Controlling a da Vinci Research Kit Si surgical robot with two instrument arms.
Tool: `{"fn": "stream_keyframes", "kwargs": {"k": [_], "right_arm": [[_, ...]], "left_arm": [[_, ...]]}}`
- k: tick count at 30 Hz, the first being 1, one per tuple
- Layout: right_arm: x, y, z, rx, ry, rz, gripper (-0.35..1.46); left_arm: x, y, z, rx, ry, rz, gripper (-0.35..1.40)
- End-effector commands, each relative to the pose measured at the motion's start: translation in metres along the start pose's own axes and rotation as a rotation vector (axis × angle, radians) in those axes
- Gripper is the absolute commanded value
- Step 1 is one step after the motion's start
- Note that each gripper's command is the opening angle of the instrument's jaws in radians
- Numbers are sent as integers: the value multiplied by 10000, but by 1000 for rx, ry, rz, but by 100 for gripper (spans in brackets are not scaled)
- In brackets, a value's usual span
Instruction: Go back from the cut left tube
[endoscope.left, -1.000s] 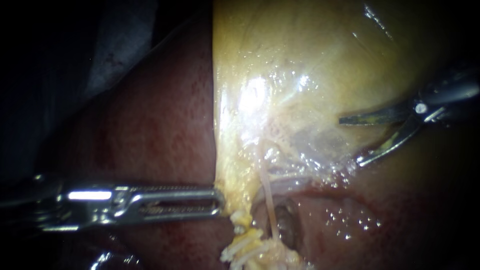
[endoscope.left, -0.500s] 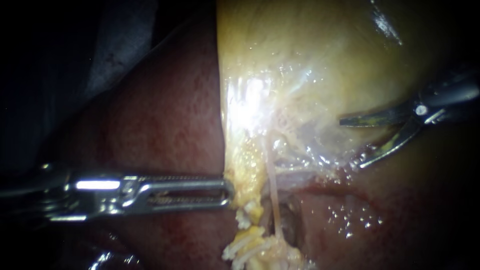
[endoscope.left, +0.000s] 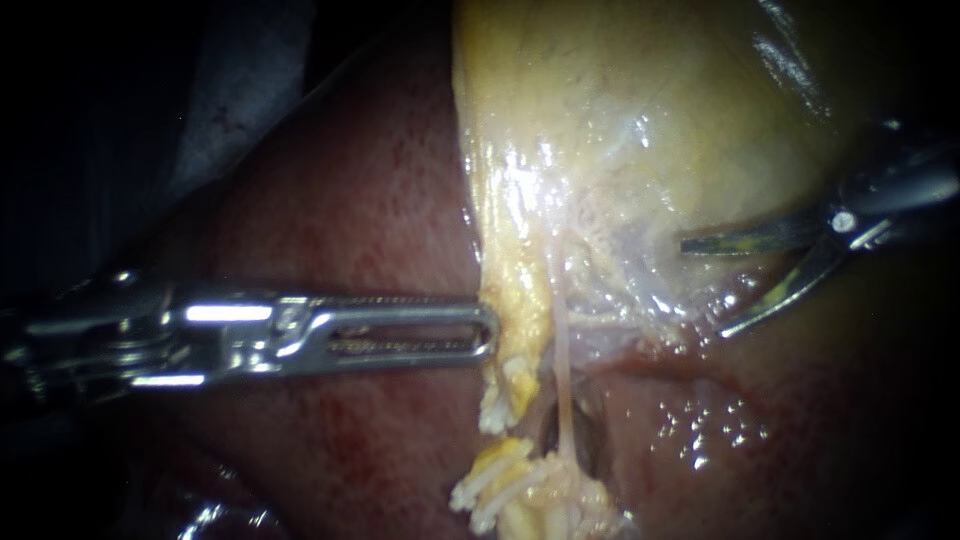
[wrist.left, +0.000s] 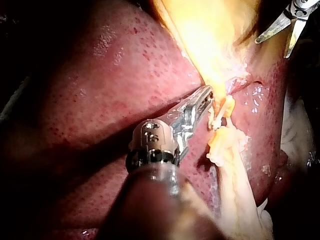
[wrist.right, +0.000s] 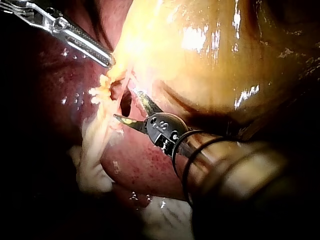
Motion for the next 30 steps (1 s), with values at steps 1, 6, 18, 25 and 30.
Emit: {"fn": "stream_keyframes", "kwargs": {"k": [1,6,18,25,30], "right_arm": [[0,0,0,0,0,0,71],[-1,0,1,3,0,-1,71],[-2,0,0,3,0,-1,72],[-2,-1,0,3,0,-1,72],[-3,-1,0,6,-1,-2,72]], "left_arm": [[-1,-1,1,4,-6,4,-35],[-4,-4,1,10,-13,6,-35],[-5,-5,2,14,-18,11,-35],[-4,-6,2,14,-18,11,-35],[-4,-6,2,14,-18,11,-35]]}}
